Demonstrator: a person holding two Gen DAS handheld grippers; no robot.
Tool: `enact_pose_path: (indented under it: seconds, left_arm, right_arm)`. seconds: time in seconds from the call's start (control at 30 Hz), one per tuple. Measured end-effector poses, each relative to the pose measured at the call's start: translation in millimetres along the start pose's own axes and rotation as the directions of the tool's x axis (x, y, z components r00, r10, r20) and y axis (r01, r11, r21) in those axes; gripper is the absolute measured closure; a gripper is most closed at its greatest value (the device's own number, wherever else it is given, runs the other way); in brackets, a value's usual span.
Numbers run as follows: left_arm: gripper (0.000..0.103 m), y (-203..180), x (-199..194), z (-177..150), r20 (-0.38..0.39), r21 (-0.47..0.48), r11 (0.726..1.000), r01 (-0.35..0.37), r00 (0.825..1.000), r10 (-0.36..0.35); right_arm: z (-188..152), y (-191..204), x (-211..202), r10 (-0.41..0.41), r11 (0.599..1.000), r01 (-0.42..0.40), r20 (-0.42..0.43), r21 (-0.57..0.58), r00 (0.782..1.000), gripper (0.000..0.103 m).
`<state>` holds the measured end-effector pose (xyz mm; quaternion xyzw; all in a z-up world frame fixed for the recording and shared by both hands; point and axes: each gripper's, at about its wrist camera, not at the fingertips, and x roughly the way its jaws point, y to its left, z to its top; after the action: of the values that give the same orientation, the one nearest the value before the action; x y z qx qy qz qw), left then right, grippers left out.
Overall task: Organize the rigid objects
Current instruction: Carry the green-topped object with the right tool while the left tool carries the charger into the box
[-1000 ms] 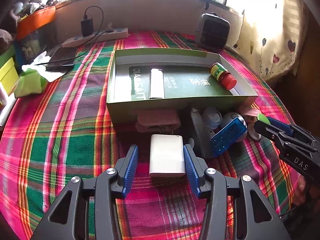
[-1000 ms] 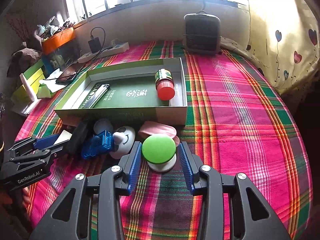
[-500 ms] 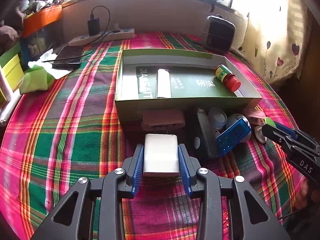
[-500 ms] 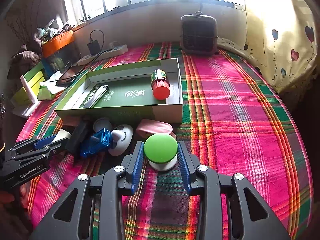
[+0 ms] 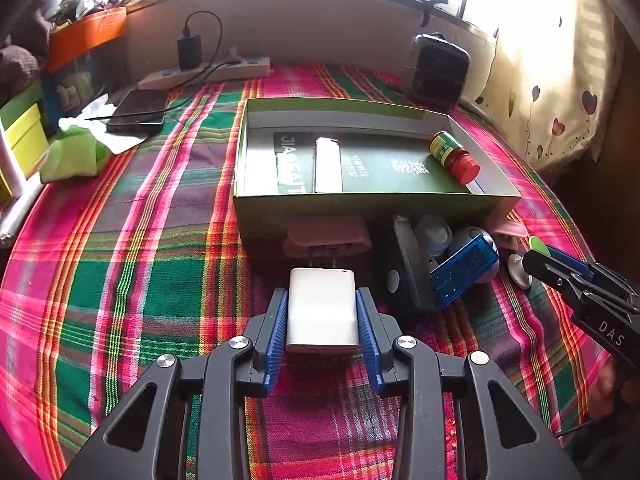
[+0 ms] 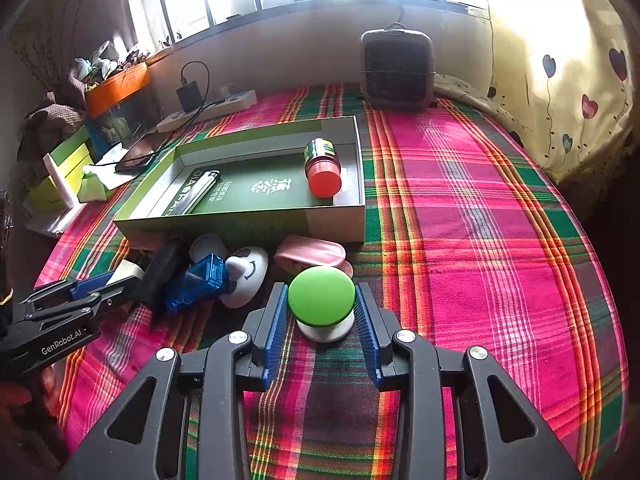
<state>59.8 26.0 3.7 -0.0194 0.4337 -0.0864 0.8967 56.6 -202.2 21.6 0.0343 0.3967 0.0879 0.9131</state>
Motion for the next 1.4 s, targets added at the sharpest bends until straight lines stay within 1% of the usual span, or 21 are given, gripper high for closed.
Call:
enact_pose_path:
  seconds: [0.2,0.67,0.8,1.0,1.2,1.4]
  left_arm:
    - [0.071,1.6,-4.7,-1.0,0.0,-0.002,1.0,0.001,1.0,-0.001]
    - [0.071,3.9,-20.5,2.8,0.028,0.001,1.0,-0.001,1.0,0.001]
    - [0.071,5.5,-26.3,7.8,0.037,-0.007,1.0,0.015,0.999,-0.015]
    - [0.071,6.0,-34.8,24.1,0.061,0.001,0.999,0.037,0.997,-0.037]
    - [0.071,4.7,-38.4,46.2,0.093,0.019,0.999,0.041,0.995,-0.042]
    - [0.071,8.6,-27.2,64.9,0.082,0.012,0.998,0.066,0.994,-0.067]
  right_arm:
    - [0.9,0.5,-5.1,0.002,1.0,-0.002,0.012,0.001,1.0,0.068]
    - [4.5,4.2,-17.4,0.014,1.0,-0.014,0.04,-0.005,0.999,0.068]
    - [10.6,5.1,-21.7,0.018,1.0,-0.018,0.054,-0.014,0.998,0.068]
    - [25.5,5.0,-28.2,0.048,0.999,-0.047,0.074,-0.017,0.996,0.068]
    - [43.8,8.3,-28.5,0.073,0.997,-0.07,0.086,-0.041,0.994,0.068]
    - [63.5,11.7,-18.3,0.102,0.994,-0.098,0.079,-0.046,0.992,0.068]
